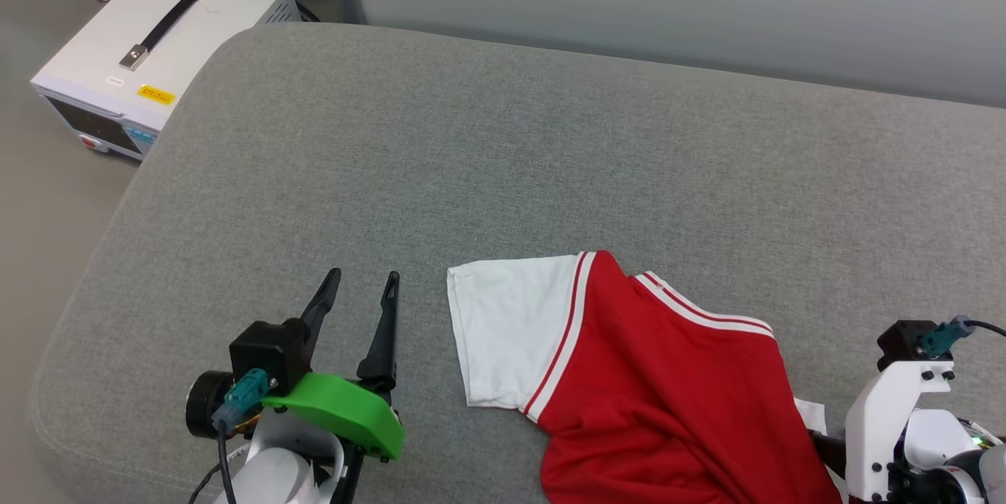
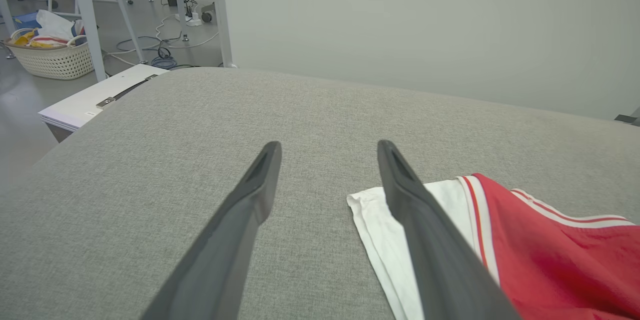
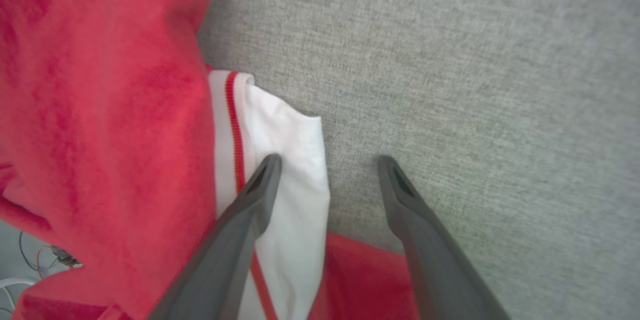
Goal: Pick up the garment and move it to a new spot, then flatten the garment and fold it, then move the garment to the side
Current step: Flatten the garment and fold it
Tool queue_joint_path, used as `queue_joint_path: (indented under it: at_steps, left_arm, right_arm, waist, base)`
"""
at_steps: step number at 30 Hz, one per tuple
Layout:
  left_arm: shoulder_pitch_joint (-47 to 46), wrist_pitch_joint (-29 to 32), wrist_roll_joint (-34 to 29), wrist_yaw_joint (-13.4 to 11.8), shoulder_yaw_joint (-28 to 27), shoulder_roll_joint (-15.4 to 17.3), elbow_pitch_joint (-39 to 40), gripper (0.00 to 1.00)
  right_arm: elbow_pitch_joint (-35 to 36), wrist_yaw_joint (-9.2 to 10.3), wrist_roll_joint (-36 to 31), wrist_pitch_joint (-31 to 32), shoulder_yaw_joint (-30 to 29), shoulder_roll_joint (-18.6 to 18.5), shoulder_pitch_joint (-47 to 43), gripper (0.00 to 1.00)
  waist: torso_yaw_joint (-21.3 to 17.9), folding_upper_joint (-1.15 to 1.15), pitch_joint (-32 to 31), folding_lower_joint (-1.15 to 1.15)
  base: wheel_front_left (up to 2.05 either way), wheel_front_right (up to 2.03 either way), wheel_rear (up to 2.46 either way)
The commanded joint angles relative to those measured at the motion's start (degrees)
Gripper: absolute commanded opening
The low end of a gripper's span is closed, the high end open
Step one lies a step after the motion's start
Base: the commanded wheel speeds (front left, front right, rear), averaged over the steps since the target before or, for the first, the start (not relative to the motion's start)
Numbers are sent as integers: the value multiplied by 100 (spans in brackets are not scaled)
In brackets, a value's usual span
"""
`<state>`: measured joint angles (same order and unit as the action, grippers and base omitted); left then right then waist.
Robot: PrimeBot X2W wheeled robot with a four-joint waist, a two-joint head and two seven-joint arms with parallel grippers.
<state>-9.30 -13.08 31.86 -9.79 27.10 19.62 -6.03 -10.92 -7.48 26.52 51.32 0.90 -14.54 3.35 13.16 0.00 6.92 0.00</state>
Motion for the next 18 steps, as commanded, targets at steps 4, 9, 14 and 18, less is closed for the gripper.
queue_joint_path:
  at_steps: [4,9,14,18]
  left_arm:
    - [-115,-67,44,33,-33,-51,-70,100]
    - [-134,-80,38,65,-11,-39,-141,100]
    - [-134,-75,21,54,22,-18,-157,100]
    - [-141,-70,25,55,35,2,-138,100]
  right_arm:
    - [-31,-1,109,71,184,147,-81,0]
    - [376,-1,63,-291,-99,56,201,0]
    - [721,-1,-190,-518,-701,-32,415,0]
    - [734,-1,-440,-606,-1345,-113,580,0]
  waist:
    - [-44,0,-4,0]
    - [-90,0,-108,0]
    - [-102,0,-159,0]
    - [-114,0,-100,0]
  base:
    - [0,0,0]
    - [0,0,0]
    - [0,0,0]
    - [0,0,0]
